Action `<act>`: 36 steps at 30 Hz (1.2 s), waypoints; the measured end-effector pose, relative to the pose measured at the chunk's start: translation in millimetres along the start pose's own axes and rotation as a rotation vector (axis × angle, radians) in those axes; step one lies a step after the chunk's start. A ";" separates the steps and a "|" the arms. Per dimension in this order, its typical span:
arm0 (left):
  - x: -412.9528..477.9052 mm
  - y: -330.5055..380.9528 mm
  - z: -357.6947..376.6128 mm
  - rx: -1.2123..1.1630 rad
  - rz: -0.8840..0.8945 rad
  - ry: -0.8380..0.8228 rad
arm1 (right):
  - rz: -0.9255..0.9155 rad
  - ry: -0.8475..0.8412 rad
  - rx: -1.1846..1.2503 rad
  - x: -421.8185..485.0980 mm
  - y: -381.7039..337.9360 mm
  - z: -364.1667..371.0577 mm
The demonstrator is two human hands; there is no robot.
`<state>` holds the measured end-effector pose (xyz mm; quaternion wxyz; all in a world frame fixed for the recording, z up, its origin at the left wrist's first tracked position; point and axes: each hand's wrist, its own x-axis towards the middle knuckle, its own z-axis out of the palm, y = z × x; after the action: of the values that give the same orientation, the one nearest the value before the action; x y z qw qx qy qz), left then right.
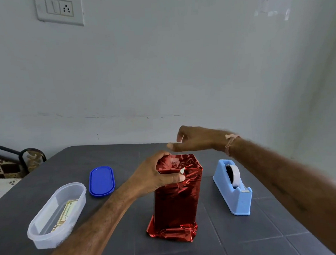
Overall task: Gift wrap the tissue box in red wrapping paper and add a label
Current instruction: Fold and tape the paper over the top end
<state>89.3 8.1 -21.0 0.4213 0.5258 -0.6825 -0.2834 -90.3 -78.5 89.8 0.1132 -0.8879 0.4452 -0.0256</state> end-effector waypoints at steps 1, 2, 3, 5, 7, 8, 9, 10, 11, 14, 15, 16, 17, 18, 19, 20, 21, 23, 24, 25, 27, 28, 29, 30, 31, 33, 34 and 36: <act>-0.2 -0.2 0.3 0.002 0.003 0.004 | 0.008 -0.036 0.039 -2.5 0.7 6.1; -0.2 0.1 0.7 0.005 0.008 0.007 | 0.014 -0.055 0.050 -3.8 2.5 12.9; 0.0 0.1 0.5 0.009 0.012 0.009 | 0.014 -0.039 0.064 -2.9 5.6 18.9; 0.5 -1.1 0.4 -0.005 0.008 0.000 | 0.013 0.057 0.166 -3.2 9.0 24.2; -0.4 -0.7 0.7 -0.017 0.008 0.004 | 0.010 0.065 0.313 -4.7 10.1 26.5; -0.4 -1.8 0.8 -0.005 0.007 0.007 | 0.004 0.038 0.333 -5.5 9.5 30.5; -0.6 -1.5 1.0 0.007 0.007 0.009 | 0.006 0.031 0.326 -5.5 9.6 35.8; -0.1 -1.7 1.0 0.015 0.005 0.012 | 0.011 0.049 0.340 -5.8 10.1 40.2; -0.3 -1.0 0.7 0.016 0.004 0.013 | 0.014 0.071 0.388 -6.0 9.6 42.6; 0.1 -2.2 0.7 0.024 -0.001 0.016 | 0.020 0.051 0.471 -6.8 7.7 44.6; -1.0 -0.7 1.2 0.026 0.001 0.012 | 0.031 0.055 0.482 -7.6 7.8 46.7; -1.4 1.4 1.7 0.023 0.002 0.010 | 0.039 0.073 0.519 -8.6 7.7 47.8; -2.2 2.7 1.7 0.011 0.001 0.007 | 0.046 0.083 0.568 -8.2 7.0 49.1; -2.5 2.7 1.7 -0.005 -0.007 0.006 | 0.057 0.083 0.599 -7.8 6.9 51.2; -2.3 2.6 1.4 -0.017 -0.010 0.005 | 0.071 0.070 0.607 -6.4 7.5 52.9; -2.0 1.4 1.2 -0.015 -0.014 0.000 | 0.089 0.054 0.619 -6.0 8.7 54.6; -2.3 2.1 1.7 -0.013 -0.016 -0.007 | 0.104 0.047 0.655 -5.9 10.9 56.0; -3.1 4.3 1.7 -0.006 -0.025 0.003 | 0.105 0.051 0.728 -6.0 14.4 56.6; -4.0 5.4 1.7 -0.010 -0.028 0.010 | 0.099 0.055 0.727 -7.0 15.2 57.1; -4.7 5.8 1.6 -0.016 -0.030 0.010 | 0.093 0.063 0.719 -8.5 16.1 57.3; -5.4 7.6 1.0 -0.019 -0.027 -0.002 | 0.053 0.139 0.784 -15.9 17.8 57.1; -5.9 8.7 0.3 -0.020 -0.028 -0.003 | 0.010 0.202 0.837 -21.6 19.2 57.0; -5.4 8.4 -0.6 -0.028 -0.030 -0.006 | -0.049 0.271 0.884 -27.6 21.0 57.7; -5.5 8.5 -1.7 -0.047 -0.026 -0.007 | -0.110 0.332 0.899 -34.6 24.0 58.7; -7.2 8.4 -2.9 -0.073 -0.017 -0.007 | -0.169 0.376 0.887 -41.4 26.8 61.0; -8.4 10.0 -4.5 -0.106 -0.015 -0.021 | -0.255 0.422 0.810 -53.4 35.7 67.7; -10.3 12.4 -5.9 -0.115 -0.027 -0.026 | -0.289 0.428 0.766 -58.4 39.9 71.4; -13.3 12.8 -8.8 -0.120 -0.036 -0.009 | -0.358 0.441 0.667 -67.5 47.2 76.5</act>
<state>92.1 25.0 -9.8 0.4436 0.5105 -0.6567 -0.3335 -156.7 -38.3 8.5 0.2899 -0.8391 0.2653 -0.3760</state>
